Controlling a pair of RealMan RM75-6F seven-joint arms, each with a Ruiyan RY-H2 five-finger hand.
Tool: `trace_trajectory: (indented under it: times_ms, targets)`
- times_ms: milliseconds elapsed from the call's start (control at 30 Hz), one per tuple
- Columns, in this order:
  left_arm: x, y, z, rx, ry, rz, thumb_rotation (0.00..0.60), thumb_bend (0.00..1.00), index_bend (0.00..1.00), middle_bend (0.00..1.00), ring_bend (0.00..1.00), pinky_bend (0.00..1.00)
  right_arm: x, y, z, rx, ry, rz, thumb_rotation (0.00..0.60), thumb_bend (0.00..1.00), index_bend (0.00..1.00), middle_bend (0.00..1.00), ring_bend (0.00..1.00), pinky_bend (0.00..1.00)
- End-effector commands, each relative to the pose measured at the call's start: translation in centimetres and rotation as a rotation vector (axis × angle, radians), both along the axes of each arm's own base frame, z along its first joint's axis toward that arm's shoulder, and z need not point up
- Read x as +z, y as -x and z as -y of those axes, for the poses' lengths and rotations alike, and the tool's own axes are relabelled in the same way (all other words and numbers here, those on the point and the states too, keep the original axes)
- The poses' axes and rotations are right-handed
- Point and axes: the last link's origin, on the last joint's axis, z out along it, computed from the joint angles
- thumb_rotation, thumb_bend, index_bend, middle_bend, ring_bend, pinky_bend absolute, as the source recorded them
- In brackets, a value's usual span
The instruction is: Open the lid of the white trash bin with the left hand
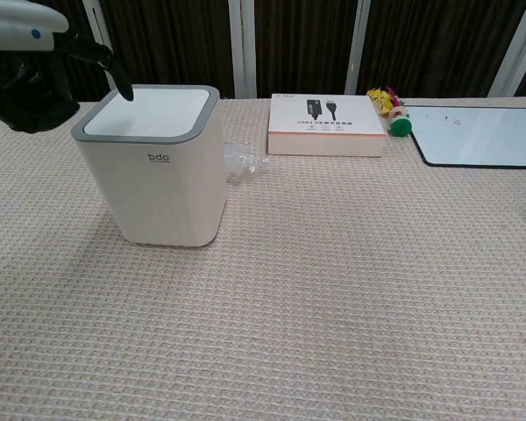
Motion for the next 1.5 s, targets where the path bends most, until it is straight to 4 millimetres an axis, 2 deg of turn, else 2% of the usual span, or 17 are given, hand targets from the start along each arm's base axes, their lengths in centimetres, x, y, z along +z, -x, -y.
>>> trace_trajectory:
  times_ms: [33,400,667,800,933,1000,1067,1167,1233,1300,1433,1500]
  targets:
    - [-0.7,-0.1,0.1,-0.006,0.012,-0.012,0.6,0.8,0.26,0.89,0.79,0.68,0.0,0.0,0.0,0.0,0.003,0.002,0.6,0.3,0.16,0.11,0.09,0.02]
    - [-2.8,0.3,-0.3,0.016,0.038,-0.058,0.6,0.8,0.27,0.89,0.79,0.68,0.3,0.0,0.1,0.004,0.022,0.012,0.6,0.3,0.16,0.11,0.09,0.02]
    - [-3.8,1.3,-0.2,0.034,0.05,-0.142,0.6,0.8,0.32,0.89,0.79,0.68,0.2,-0.1,0.1,0.006,0.023,0.015,0.6,0.3,0.16,0.11,0.09,0.02]
    - [-3.0,-0.3,-0.1,-0.015,-0.006,-0.098,0.6,0.79,0.33,0.88,0.79,0.68,0.2,-0.1,0.1,0.006,0.025,0.014,0.6,0.3,0.16,0.11,0.09,0.02]
    - [-1.1,-2.3,0.5,-0.132,-0.153,-0.021,0.6,0.76,0.34,0.86,0.79,0.68,0.1,-0.1,0.1,0.006,0.032,0.002,0.6,0.3,0.16,0.11,0.09,0.02]
    - [0.0,-2.8,1.2,-0.158,-0.209,0.025,0.6,0.71,0.33,0.82,0.78,0.68,0.0,-0.1,0.2,0.003,0.029,0.005,0.6,0.3,0.16,0.11,0.09,0.02]
    - [1.5,-2.9,2.3,-0.174,-0.27,0.056,0.6,0.64,0.33,0.77,0.73,0.67,-0.1,0.0,0.2,0.002,0.021,0.009,0.6,0.3,0.16,0.11,0.09,0.02]
    - [3.1,-1.9,3.8,-0.151,-0.338,0.03,0.6,0.48,0.3,0.61,0.59,0.61,-0.2,-0.1,0.2,0.006,0.009,0.003,0.6,0.3,0.16,0.11,0.09,0.02]
    - [3.7,-0.8,4.7,-0.111,-0.368,-0.001,0.6,0.4,0.28,0.52,0.49,0.55,-0.3,-0.1,0.1,0.007,-0.004,0.005,0.6,0.3,0.16,0.11,0.09,0.02]
    - [4.0,-0.1,5.3,-0.083,-0.383,-0.022,0.6,0.33,0.26,0.43,0.36,0.41,-0.3,-0.1,0.1,0.008,-0.007,0.006,0.6,0.3,0.16,0.11,0.09,0.02]
    - [4.7,3.1,7.7,-0.012,-0.434,-0.05,0.6,0.27,0.25,0.3,0.2,0.25,-0.4,-0.2,0.1,0.017,-0.013,0.003,0.6,0.3,0.16,0.11,0.07,0.02]
    - [4.6,6.3,9.8,0.053,-0.408,0.012,0.6,0.24,0.25,0.27,0.17,0.23,-0.3,-0.3,0.1,0.032,-0.007,0.002,0.6,0.3,0.16,0.11,0.04,0.0]
